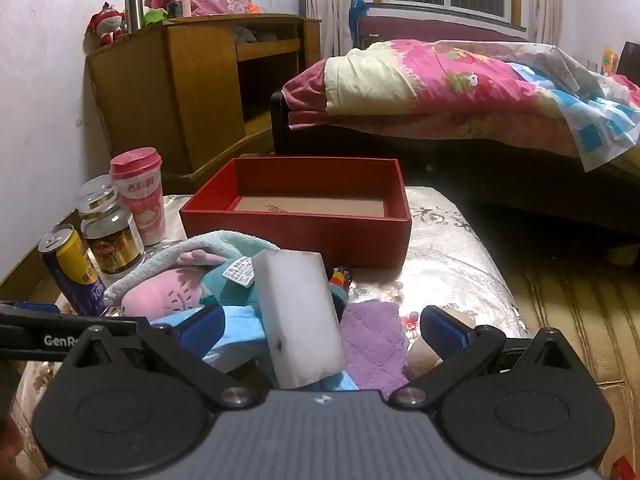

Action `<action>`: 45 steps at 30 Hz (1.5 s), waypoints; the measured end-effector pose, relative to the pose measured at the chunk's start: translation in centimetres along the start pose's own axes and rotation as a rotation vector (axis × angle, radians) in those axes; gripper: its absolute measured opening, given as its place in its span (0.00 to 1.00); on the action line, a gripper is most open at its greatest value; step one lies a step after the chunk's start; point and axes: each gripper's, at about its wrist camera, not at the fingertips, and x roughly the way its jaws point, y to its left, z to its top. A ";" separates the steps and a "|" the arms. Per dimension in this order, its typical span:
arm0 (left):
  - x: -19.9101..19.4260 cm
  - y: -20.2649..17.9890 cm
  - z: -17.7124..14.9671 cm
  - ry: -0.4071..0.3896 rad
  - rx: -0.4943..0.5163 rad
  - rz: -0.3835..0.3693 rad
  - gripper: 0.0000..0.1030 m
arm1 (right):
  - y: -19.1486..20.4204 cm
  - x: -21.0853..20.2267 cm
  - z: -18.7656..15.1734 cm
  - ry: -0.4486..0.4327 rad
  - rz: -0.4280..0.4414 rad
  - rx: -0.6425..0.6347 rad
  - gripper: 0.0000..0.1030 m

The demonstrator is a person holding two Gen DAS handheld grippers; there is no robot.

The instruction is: Organize soft objects

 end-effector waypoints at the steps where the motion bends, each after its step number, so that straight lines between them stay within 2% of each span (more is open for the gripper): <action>1: 0.0 0.0 0.0 -0.002 0.006 0.003 0.94 | 0.0 0.0 0.0 -0.001 -0.001 0.002 0.81; 10: -0.8 0.3 -1.0 -0.019 0.053 0.014 0.94 | -0.3 0.0 0.0 -0.009 -0.014 -0.003 0.81; 12: 0.0 0.1 -0.5 0.006 0.029 0.026 0.94 | -0.4 0.0 0.0 -0.011 -0.014 -0.001 0.81; 17: 0.1 0.4 -0.7 0.011 0.024 0.028 0.93 | -0.1 0.1 -0.2 -0.011 -0.022 -0.010 0.81; 45: -0.6 0.1 -0.8 -0.023 0.023 0.055 0.94 | 0.9 0.6 -0.2 0.002 -0.080 -0.055 0.81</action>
